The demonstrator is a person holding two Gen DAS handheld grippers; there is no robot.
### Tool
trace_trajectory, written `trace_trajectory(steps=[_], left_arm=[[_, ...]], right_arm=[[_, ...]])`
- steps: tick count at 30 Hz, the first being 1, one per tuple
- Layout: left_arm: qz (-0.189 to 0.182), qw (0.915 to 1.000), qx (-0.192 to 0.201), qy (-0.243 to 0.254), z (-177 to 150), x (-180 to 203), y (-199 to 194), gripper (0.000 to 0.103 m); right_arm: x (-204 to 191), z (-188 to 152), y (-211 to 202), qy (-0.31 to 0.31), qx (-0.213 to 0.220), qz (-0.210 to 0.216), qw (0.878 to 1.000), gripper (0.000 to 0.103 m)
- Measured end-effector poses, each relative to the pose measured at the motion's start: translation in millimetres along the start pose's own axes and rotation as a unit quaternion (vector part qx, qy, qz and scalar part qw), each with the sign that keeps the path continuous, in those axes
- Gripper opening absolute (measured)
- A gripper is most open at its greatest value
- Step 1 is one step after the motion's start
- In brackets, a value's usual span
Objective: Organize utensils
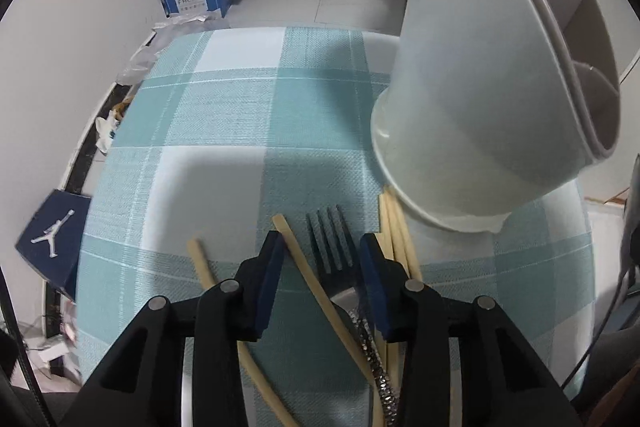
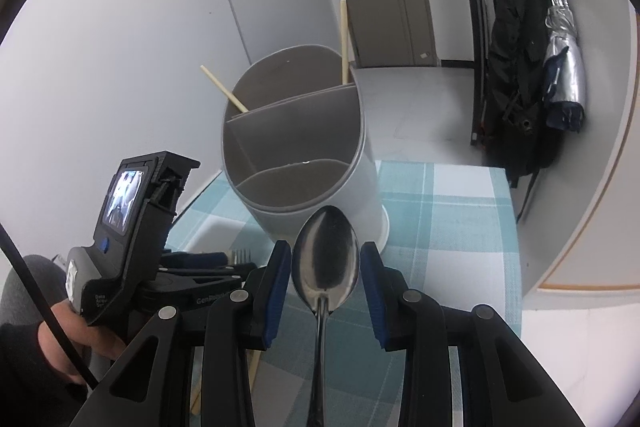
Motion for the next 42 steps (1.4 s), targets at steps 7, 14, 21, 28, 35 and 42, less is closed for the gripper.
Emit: trace_trajectory(steps=[7, 14, 21, 28, 35, 42], left_arm=[[0.010, 0.9999, 0.003, 0.010, -0.4, 1.6, -0.1, 0.035], [-0.008, 0.9999, 0.003, -0.015, -0.9, -10.4, -14.3, 0.035], [-0.119, 0.9908, -0.008, -0.064, 8.3, -13.3, -18.9, 0.035], [-0.113, 0.9869, -0.045, -0.106, 13.6, -22.5, 1.9, 0.035], [-0.089, 0.9928, -0.027, -0.076, 8.3, -18.8, -7.9, 0.036], [-0.069, 0.9908, 0.003, -0.116, 11.3, -43.0, -17.7, 0.036]], right_arm=[[0.6, 1.1, -4.0, 0.004, 0.004, 0.001, 1.000, 0.034], [0.1, 0.9, -4.8, 0.008, 0.005, 0.001, 1.000, 0.034], [-3.5, 2.6, -6.7, 0.009, 0.006, 0.005, 1.000, 0.034], [-1.3, 0.6, -7.4, 0.008, 0.003, 0.002, 1.000, 0.034], [-0.3, 3.1, -7.1, 0.011, 0.005, 0.006, 1.000, 0.035], [-3.0, 2.9, -5.2, 0.005, 0.005, 0.007, 1.000, 0.035]])
Point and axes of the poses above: each gripper's, at about its wrist camera, not at the fingertips, and y roughly the way its jaws point, x to its right, z to its top, the point moved 1 cm from there along y, roughly the way its jaws point, and after that the axes turned 12 degrees about -y, right-handed, at the moved point
